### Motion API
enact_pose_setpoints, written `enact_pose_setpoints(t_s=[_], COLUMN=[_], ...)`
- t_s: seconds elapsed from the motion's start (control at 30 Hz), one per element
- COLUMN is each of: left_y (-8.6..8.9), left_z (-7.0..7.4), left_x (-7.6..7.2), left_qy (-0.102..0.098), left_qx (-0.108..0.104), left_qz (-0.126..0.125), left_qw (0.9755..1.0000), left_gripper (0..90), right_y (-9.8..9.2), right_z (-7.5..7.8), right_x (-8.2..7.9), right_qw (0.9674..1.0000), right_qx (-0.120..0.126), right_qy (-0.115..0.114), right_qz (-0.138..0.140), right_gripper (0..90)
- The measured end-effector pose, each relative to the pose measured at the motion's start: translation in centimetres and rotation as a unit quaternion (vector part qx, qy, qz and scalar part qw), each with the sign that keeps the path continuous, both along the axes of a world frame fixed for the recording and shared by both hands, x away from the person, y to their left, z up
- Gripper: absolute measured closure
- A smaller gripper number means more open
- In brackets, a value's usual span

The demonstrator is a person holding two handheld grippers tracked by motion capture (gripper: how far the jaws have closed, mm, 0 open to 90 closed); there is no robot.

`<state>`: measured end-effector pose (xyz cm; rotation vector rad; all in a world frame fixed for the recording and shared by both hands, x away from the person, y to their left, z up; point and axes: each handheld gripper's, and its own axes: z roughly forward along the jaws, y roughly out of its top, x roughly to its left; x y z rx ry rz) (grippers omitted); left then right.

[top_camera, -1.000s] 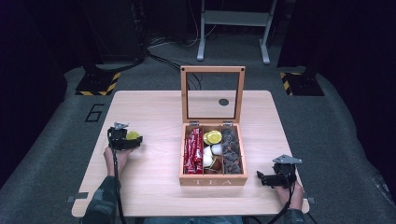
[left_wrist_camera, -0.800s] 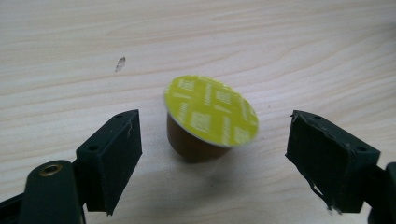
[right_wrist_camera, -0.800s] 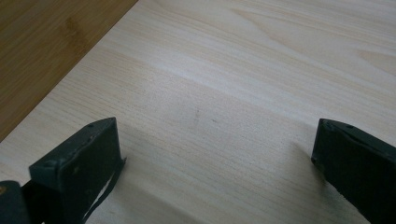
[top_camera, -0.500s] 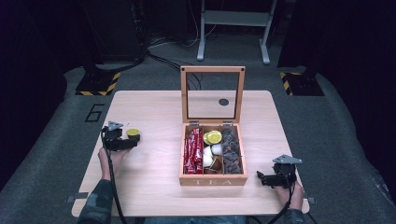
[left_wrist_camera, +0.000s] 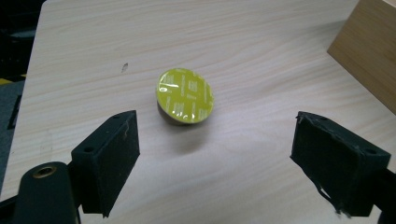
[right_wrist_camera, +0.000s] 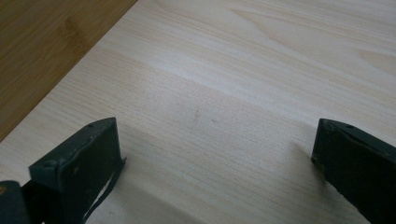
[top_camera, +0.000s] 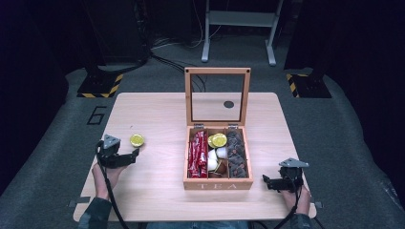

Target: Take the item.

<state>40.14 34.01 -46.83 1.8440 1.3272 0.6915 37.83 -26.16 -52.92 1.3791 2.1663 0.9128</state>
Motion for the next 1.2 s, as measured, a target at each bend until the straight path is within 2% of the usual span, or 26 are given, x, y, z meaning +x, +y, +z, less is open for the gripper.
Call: enact_pose_setpoints(t_s=[0.1,0.27,0.37,0.47,0.7,0.9,0.93,1.07,1.1,1.2], left_y=[0.4,0.4,0.3,0.4,0.8,1.3,1.3,1.5,1.7,1.8], left_z=[0.2,0.1,-0.2,-1.0,-3.2,-4.6,-4.9,-5.7,-5.9,-6.1], left_x=[-1.5,-2.9,-3.9,-4.9,-6.7,-7.6,-7.8,-8.1,-8.1,-8.1], left_qy=[-0.008,-0.011,-0.01,-0.009,0.017,0.035,0.039,0.047,0.056,0.052], left_qx=[-0.001,0.007,0.016,0.011,0.019,0.03,0.025,0.039,0.046,0.037], left_qz=[0.0,-0.002,-0.002,0.002,0.007,0.015,0.017,0.015,0.012,0.015], left_qw=[1.0,0.9999,0.9998,0.9999,0.9996,0.9988,0.9988,0.998,0.9973,0.9979], left_gripper=[15.1,15.2,15.2,15.3,15.4,15.3,15.1,14.6,14.4,13.6], right_y=[0.0,0.0,0.0,0.0,0.0,0.0,0.0,0.0,0.0,0.0], right_z=[0.0,0.0,0.0,0.0,0.0,0.0,0.0,0.0,0.0,0.0], right_x=[0.0,0.0,0.0,0.0,0.0,0.0,0.0,0.0,0.0,0.0], right_qw=[1.0,1.0,1.0,1.0,1.0,1.0,1.0,1.0,1.0,1.0], right_qx=[0.0,0.0,0.0,0.001,0.001,0.001,0.001,0.001,0.001,0.001], right_qy=[-0.001,-0.001,-0.002,-0.001,-0.002,-0.002,-0.002,-0.002,-0.002,-0.002], right_qz=[0.0,-0.001,-0.001,-0.001,-0.002,-0.002,-0.001,-0.002,-0.002,-0.002], right_gripper=[0.7,0.6,0.6,0.6,0.6,0.6,0.6,0.6,0.6,0.6])
